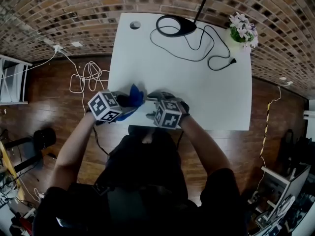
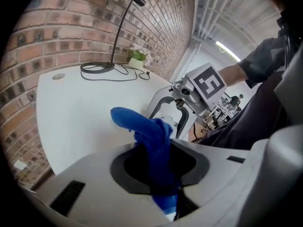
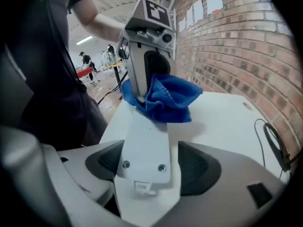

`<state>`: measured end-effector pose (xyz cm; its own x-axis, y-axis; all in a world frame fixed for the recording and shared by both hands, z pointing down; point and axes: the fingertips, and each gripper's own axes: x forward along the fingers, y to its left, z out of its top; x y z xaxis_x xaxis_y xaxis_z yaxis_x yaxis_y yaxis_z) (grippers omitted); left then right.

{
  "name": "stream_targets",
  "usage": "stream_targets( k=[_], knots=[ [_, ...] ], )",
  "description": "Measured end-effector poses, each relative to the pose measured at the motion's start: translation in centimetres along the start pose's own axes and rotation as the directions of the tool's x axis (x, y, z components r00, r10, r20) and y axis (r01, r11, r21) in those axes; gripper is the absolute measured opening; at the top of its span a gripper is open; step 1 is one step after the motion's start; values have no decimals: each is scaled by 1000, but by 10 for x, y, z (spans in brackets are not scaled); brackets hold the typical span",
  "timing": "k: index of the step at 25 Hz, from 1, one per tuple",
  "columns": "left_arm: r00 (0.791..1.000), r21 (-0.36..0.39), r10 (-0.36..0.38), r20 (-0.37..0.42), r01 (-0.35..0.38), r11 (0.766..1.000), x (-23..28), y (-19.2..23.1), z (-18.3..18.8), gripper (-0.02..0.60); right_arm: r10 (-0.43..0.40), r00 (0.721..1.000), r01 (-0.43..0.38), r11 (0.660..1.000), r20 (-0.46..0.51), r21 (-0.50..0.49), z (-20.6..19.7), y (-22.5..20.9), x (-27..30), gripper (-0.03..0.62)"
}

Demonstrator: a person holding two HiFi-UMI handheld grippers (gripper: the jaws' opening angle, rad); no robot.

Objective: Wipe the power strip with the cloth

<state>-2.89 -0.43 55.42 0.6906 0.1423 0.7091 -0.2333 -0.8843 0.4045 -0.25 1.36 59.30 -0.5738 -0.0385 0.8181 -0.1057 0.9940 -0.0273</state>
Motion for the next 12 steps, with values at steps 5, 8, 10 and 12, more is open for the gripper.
stream_targets(
  k=[5, 8, 10, 12],
  knots=[
    [994, -13, 75, 81, -74, 997, -17, 9, 7, 129, -25, 999, 25, 1000, 24, 0, 4, 5, -2, 276],
    [985, -49, 110, 134, -104, 993, -40, 21, 11, 138, -253, 967, 248, 941, 8, -229, 8, -2, -9, 276],
    [993, -35, 65, 99, -62, 997, -47, 21, 10, 184, -434, 901, 404, 821, 19, -402, 14, -10, -23, 272],
    [999, -12, -14, 39, 14, 1000, -45, 14, 8, 230, -532, 846, 480, 734, 34, -481, 17, -15, -35, 270]
  ],
)
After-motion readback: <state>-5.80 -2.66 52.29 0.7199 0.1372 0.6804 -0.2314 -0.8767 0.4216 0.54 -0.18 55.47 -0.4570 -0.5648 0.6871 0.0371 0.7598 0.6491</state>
